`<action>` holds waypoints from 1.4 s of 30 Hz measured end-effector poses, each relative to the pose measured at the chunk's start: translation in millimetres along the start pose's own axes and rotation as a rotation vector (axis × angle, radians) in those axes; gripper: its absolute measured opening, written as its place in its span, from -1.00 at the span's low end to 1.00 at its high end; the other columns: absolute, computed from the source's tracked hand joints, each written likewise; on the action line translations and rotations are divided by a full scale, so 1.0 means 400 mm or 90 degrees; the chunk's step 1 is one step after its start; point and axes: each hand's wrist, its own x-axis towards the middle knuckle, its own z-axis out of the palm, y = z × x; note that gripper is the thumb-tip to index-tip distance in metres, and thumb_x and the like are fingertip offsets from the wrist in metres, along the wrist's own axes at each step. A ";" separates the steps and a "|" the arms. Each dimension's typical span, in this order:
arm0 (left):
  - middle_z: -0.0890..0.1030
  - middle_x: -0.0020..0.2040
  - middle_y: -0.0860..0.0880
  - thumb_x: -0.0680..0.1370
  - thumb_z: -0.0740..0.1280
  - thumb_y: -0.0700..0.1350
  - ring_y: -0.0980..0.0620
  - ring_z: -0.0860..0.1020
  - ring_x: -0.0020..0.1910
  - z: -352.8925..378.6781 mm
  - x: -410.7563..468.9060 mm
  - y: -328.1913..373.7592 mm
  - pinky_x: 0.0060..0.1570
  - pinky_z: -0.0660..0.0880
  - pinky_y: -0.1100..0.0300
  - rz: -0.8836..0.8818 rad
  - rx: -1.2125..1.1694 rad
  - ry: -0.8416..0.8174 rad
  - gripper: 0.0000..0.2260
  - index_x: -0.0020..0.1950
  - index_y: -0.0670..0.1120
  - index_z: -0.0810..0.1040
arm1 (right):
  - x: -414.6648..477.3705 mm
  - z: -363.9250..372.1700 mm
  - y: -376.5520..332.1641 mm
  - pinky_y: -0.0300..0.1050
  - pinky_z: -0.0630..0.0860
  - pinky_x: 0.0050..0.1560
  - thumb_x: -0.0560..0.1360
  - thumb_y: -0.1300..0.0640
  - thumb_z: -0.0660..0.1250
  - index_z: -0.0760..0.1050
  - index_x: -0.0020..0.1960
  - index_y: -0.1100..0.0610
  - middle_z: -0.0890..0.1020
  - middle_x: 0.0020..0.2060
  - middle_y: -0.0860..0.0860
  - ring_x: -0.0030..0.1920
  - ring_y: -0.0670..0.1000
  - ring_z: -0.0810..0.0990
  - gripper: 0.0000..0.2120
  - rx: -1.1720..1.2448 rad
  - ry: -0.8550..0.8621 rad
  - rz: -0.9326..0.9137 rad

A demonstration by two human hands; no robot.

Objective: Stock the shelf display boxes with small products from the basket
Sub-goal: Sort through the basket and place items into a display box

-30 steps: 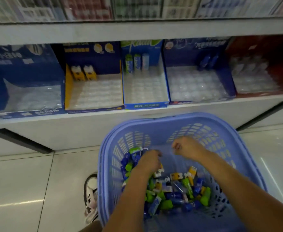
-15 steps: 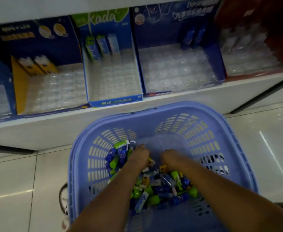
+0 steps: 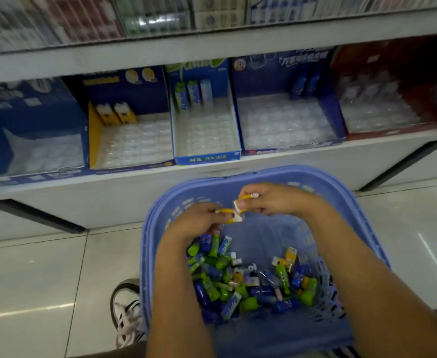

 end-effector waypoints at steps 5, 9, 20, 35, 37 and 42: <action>0.68 -0.18 -0.03 0.59 0.24 -0.21 0.15 0.52 -0.42 -0.131 -0.177 0.052 -0.41 0.45 0.35 0.137 -0.227 0.047 -0.89 0.02 -0.17 0.56 | -0.014 0.038 -0.182 -0.26 0.33 -0.32 0.59 0.14 0.21 0.38 0.01 0.13 0.40 -0.36 -0.03 -0.40 -0.14 0.34 -0.94 0.028 0.170 -0.189; 0.65 -0.16 0.00 0.62 0.20 -0.18 0.14 0.50 -0.38 -0.211 -0.229 0.060 -0.38 0.44 0.33 0.249 -0.320 0.197 -0.86 0.06 -0.13 0.55 | 0.044 0.065 -0.316 0.01 0.49 -0.09 0.61 0.14 0.16 0.41 0.19 0.17 0.54 -0.21 0.02 -0.18 0.04 0.55 -0.80 -0.119 0.272 -0.247; 0.66 -0.11 0.01 0.60 0.25 -0.11 0.19 0.58 -0.33 -0.326 -0.242 0.028 -0.30 0.53 0.35 0.302 -0.484 0.481 -0.82 0.15 -0.14 0.54 | 0.368 0.106 -0.572 0.02 0.45 0.18 0.56 0.20 0.22 0.51 0.19 0.22 0.60 0.14 0.19 0.15 0.16 0.56 -0.76 -0.350 0.427 -0.287; 0.69 -0.10 -0.04 0.58 0.28 -0.14 0.11 0.64 -0.22 -0.337 -0.194 0.013 -0.22 0.56 0.33 0.306 -0.568 0.430 -0.87 0.06 -0.12 0.59 | 0.466 0.113 -0.530 -0.38 0.45 -0.13 0.49 0.20 0.36 0.53 0.05 0.22 0.64 -0.04 0.08 -0.08 -0.06 0.56 -0.83 -0.220 0.399 -0.424; 0.69 -0.06 -0.06 0.58 0.28 -0.14 0.10 0.64 -0.21 -0.336 -0.188 0.016 -0.22 0.56 0.32 0.313 -0.575 0.429 -0.85 0.10 -0.14 0.58 | 0.473 0.112 -0.529 -0.29 0.45 -0.10 0.48 0.19 0.38 0.55 0.02 0.25 0.63 -0.03 0.11 -0.06 -0.01 0.56 -0.84 -0.254 0.412 -0.435; 0.66 -0.01 -0.10 0.58 0.30 -0.13 0.07 0.66 -0.15 -0.329 -0.167 0.041 -0.17 0.56 0.31 0.323 -0.579 0.431 -0.79 0.16 -0.18 0.55 | 0.465 0.106 -0.549 -0.18 0.39 0.05 0.47 0.13 0.39 0.60 0.05 0.24 0.48 0.13 0.20 0.11 0.12 0.48 -0.78 -0.335 0.399 -0.401</action>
